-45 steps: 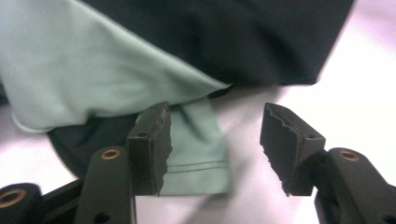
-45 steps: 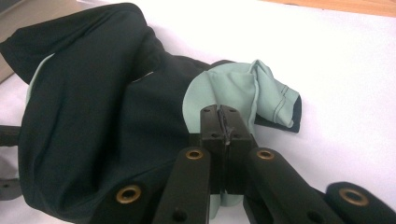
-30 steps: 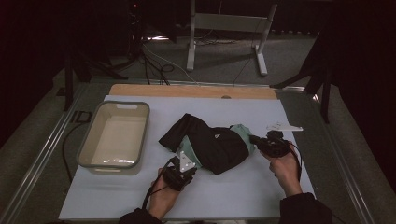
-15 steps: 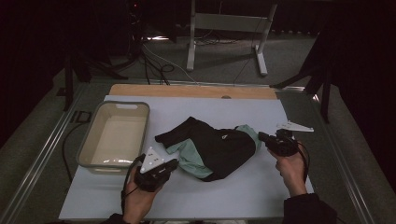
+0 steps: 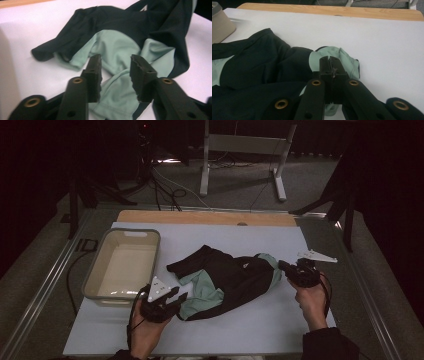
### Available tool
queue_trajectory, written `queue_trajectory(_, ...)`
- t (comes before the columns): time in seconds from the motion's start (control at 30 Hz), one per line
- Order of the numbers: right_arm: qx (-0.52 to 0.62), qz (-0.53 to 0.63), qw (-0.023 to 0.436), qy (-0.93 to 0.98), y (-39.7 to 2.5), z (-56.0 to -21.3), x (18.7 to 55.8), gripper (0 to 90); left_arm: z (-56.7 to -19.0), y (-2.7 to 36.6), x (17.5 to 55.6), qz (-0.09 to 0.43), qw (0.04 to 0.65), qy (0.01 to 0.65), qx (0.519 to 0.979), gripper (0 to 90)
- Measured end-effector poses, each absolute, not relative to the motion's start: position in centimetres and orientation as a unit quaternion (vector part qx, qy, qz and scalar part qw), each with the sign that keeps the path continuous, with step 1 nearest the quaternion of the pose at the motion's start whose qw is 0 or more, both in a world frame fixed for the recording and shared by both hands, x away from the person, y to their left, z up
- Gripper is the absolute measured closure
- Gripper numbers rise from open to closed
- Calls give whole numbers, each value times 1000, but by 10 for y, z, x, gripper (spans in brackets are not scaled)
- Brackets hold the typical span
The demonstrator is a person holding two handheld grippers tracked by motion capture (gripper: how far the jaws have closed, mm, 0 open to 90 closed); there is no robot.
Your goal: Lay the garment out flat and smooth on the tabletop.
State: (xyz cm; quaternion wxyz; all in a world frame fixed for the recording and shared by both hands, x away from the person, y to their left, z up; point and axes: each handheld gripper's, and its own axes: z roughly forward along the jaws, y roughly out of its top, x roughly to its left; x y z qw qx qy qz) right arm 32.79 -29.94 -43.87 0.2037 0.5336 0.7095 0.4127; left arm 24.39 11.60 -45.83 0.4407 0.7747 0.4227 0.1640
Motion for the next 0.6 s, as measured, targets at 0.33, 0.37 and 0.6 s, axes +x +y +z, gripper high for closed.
queue_trajectory(0.33,532,412,199,712,-297,-439,329,898,-459,76,251,145,469,378,785,493)
queue_trajectory(0.37,532,412,199,712,-297,-440,329,897,-459,73,252,144,472,375,785,488)
queue_trajectory(0.6,532,413,196,712,-297,-440,329,895,-464,46,260,114,485,345,795,477)
